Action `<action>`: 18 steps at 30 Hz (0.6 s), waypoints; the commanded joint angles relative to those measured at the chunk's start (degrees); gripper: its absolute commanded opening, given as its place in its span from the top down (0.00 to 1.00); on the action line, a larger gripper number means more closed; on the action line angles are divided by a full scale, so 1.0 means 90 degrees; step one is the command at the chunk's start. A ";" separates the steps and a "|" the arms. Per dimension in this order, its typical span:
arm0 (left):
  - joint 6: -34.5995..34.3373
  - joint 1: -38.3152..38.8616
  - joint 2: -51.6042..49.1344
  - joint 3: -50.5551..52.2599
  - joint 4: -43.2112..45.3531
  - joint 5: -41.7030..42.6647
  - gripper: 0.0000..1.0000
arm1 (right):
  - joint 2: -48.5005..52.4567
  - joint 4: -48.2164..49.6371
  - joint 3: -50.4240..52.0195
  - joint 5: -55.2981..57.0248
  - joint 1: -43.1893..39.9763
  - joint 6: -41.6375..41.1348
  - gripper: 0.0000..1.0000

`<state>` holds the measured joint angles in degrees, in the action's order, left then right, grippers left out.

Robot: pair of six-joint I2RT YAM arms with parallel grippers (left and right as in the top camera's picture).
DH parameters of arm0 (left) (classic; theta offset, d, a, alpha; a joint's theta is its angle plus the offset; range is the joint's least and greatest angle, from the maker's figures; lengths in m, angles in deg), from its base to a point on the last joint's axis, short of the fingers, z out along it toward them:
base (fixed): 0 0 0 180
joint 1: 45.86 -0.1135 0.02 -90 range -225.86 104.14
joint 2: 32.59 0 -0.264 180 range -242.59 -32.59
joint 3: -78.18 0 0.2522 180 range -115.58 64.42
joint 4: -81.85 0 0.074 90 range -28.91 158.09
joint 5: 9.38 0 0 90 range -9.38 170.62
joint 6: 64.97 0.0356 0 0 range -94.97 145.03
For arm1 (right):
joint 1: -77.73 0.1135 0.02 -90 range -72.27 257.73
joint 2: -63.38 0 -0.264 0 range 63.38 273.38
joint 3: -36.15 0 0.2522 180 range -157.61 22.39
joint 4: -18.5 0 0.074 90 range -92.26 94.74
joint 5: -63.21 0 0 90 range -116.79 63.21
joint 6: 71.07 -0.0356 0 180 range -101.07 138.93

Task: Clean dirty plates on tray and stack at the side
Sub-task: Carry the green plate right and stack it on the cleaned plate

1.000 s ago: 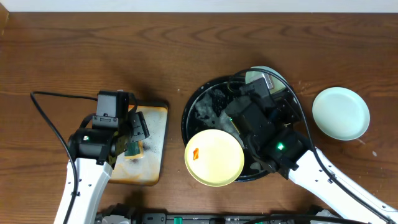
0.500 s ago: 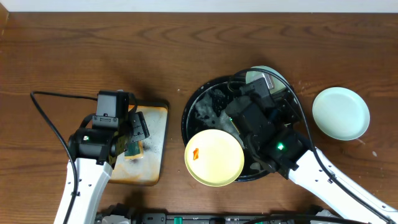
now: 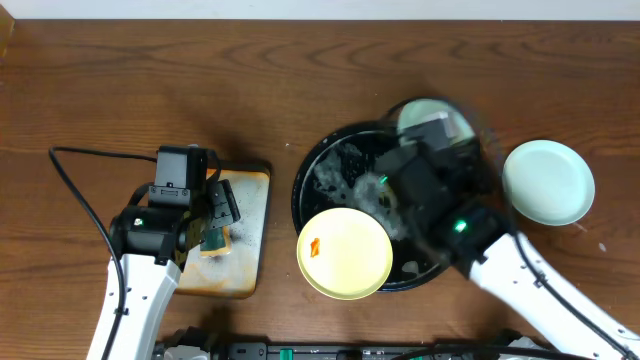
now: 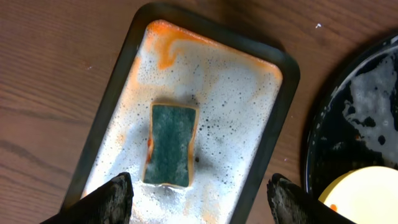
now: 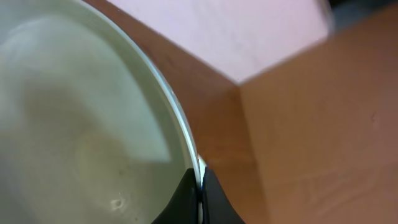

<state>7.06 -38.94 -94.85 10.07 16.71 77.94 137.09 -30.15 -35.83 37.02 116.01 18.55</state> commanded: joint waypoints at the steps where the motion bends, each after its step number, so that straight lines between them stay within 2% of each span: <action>1: 0.0034 -0.0005 -0.0024 -0.0124 -0.0078 0.0039 0.30 | -0.0017 -0.0002 -0.0092 -0.0933 -0.0952 -0.0758 0.99; 7: 0.0032 -0.0005 -0.0024 -0.0124 -0.0068 0.0039 0.30 | -0.0024 -0.0134 -0.0092 -0.3468 -0.3028 -0.1501 0.99; 13: 0.0034 -0.0005 -0.0024 -0.0124 -0.0061 0.0039 0.30 | -0.0024 -0.0187 -0.0092 -0.5824 -0.5292 -0.1792 0.99; 18: 0.0034 -0.0005 -0.0024 -0.0124 -0.0061 0.0039 0.30 | 0.0070 -0.0345 -0.0090 -0.7184 -0.6958 -0.1984 0.99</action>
<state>7.06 -38.94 -94.85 10.07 16.08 77.98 137.11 -32.75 -35.83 -14.73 59.99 3.73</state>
